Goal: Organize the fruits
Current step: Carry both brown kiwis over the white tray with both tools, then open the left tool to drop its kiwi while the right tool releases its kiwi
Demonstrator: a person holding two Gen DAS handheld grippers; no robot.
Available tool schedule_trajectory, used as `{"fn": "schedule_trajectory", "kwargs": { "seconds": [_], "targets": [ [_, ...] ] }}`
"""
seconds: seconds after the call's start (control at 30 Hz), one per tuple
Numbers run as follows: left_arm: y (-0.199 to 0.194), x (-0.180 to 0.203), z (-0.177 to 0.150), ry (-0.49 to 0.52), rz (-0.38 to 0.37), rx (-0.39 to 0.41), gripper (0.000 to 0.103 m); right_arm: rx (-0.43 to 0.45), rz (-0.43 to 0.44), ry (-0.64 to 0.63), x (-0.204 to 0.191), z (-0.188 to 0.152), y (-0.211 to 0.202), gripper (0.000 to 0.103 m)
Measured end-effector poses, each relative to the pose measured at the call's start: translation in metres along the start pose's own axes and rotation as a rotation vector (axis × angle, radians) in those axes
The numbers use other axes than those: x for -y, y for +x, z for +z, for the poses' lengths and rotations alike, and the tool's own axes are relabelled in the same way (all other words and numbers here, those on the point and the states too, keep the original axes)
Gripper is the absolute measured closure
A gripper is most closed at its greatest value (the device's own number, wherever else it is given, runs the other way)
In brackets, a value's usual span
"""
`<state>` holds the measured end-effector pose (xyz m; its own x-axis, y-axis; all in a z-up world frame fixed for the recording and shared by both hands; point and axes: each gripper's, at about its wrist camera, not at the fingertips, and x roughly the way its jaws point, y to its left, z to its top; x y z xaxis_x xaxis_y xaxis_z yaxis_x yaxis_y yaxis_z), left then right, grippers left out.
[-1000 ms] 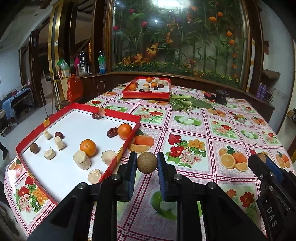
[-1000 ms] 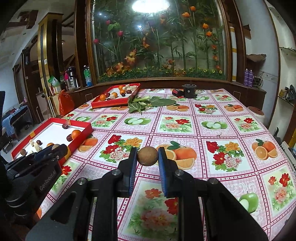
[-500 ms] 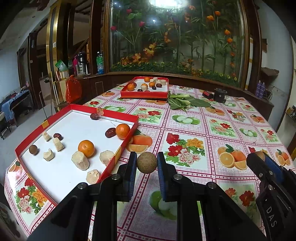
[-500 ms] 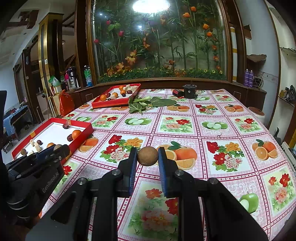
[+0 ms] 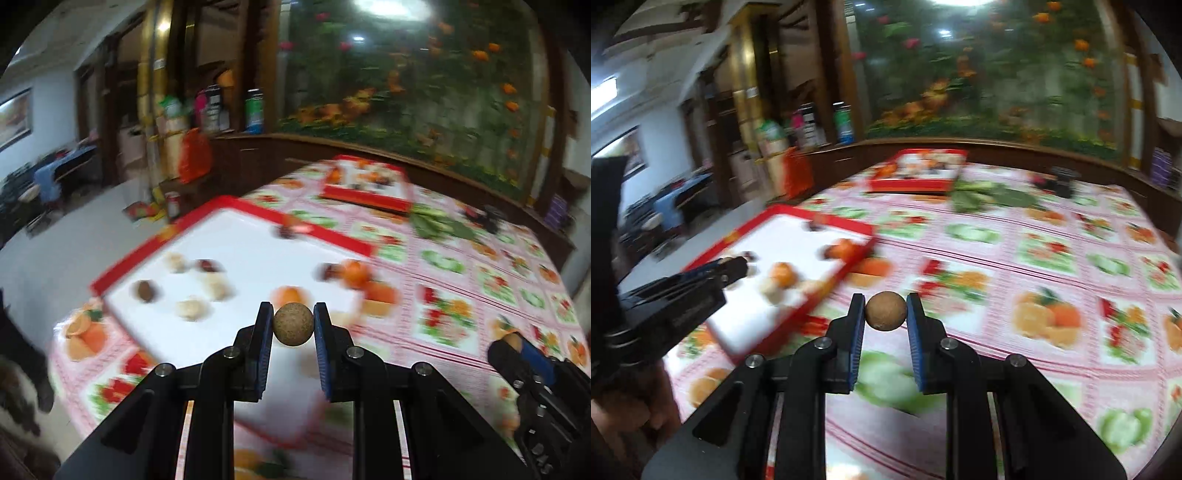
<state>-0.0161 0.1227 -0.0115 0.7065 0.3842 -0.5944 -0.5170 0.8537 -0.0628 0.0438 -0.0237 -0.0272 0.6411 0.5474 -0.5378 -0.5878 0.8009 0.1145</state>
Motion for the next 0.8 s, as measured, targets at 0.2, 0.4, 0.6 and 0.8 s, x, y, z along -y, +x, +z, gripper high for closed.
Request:
{"fn": "schedule_trajectory", "kwargs": {
  "seconds": [0.2, 0.4, 0.6, 0.8],
  "targets": [
    [0.036, -0.050, 0.013, -0.006, 0.113, -0.083, 0.083, -0.036, 0.123, -0.080, -0.062, 0.026, 0.048, 0.078],
    [0.057, -0.069, 0.022, -0.006, 0.155, -0.111, 0.082, -0.077, 0.142, -0.104, -0.088, 0.046, 0.098, 0.078],
    [0.068, -0.078, 0.028, -0.009, 0.149, -0.149, 0.082, -0.122, 0.118, -0.115, -0.094, 0.054, 0.130, 0.078],
    [0.068, -0.081, 0.030, -0.017, 0.159, -0.156, 0.038, -0.161, 0.070, -0.127, -0.092, 0.051, 0.140, 0.020]
  ]
}}
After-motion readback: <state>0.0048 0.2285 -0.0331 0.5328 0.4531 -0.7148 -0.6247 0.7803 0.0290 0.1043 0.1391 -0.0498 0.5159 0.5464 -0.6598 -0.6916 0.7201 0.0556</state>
